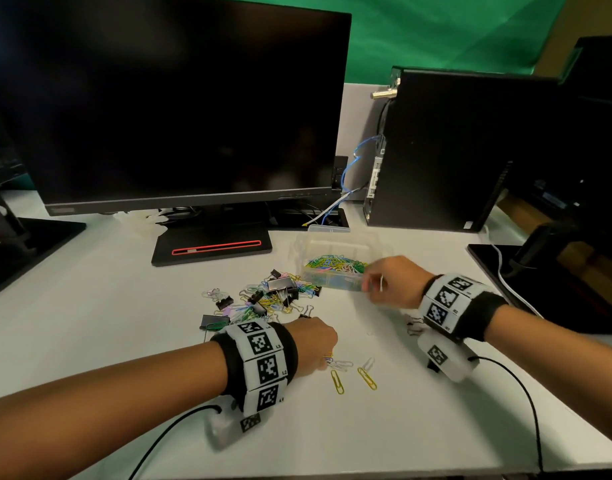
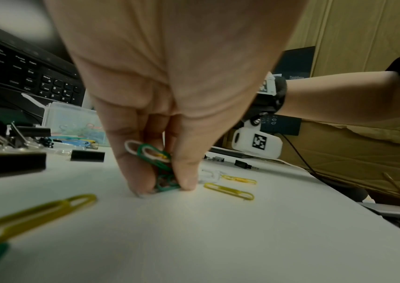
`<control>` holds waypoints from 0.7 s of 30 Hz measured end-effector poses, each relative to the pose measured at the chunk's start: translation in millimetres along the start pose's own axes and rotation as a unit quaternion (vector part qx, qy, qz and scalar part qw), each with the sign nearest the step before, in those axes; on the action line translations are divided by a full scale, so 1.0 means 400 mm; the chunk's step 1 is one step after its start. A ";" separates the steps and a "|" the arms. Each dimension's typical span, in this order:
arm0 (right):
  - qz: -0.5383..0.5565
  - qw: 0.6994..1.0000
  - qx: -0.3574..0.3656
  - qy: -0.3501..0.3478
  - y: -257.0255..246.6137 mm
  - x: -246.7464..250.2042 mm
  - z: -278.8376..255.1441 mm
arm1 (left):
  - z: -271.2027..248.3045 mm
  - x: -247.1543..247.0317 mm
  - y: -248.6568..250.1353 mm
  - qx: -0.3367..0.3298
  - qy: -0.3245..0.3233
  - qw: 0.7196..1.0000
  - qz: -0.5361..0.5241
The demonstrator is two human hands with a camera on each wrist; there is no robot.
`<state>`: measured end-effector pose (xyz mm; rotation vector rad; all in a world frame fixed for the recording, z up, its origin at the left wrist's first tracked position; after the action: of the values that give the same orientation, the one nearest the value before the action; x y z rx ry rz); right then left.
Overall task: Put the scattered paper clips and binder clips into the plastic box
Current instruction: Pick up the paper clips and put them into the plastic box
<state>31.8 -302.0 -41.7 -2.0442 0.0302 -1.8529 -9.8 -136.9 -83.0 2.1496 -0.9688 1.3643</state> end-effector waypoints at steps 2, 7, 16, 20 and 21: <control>-0.006 0.998 -0.010 -0.067 -0.012 -0.030 -0.050 | -0.002 0.001 0.003 -0.002 0.003 1.000 0.012; 0.006 0.991 -0.025 -0.133 -0.046 -0.085 -0.144 | -0.012 0.003 0.010 -0.005 0.010 1.000 0.029; 0.146 0.982 -0.024 -0.117 -0.077 -0.115 -0.174 | -0.019 0.009 0.009 0.012 0.015 1.000 -0.003; 0.161 0.978 -0.040 -0.126 -0.075 -0.103 -0.174 | -0.022 0.011 0.011 0.014 0.020 1.000 -0.015; 0.156 0.978 -0.041 -0.131 -0.077 -0.100 -0.175 | -0.022 0.010 0.010 0.016 0.019 0.999 -0.022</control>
<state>-47.8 -281.3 -66.9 -2.1769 0.3429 -1.4079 -17.1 -135.3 -75.5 2.1468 -0.8874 1.4033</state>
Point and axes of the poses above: each hand's wrist, its own z-axis towards the middle knuckle, its own x-axis out of the back of the hand, y = z × x, the point moved 3 cm from there along z, towards the middle knuckle, and after that the axes turned 5 degrees about z, right-handed, at the moved point
